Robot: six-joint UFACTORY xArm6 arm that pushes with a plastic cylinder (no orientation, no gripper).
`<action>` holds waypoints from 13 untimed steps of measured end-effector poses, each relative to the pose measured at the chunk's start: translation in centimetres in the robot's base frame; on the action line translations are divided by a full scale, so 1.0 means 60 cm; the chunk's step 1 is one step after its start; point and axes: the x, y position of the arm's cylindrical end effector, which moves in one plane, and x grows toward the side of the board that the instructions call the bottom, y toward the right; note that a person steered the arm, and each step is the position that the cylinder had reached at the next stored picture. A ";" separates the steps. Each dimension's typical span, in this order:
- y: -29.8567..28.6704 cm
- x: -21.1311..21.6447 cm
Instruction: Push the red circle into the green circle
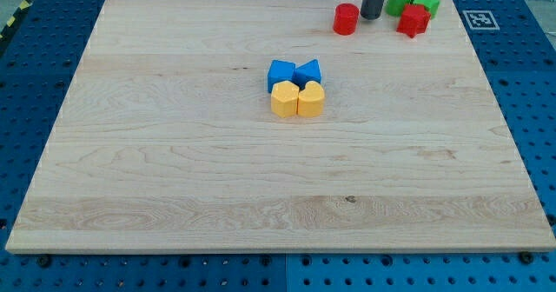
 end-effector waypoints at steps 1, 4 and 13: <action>0.009 0.033; 0.041 0.040; -0.180 0.113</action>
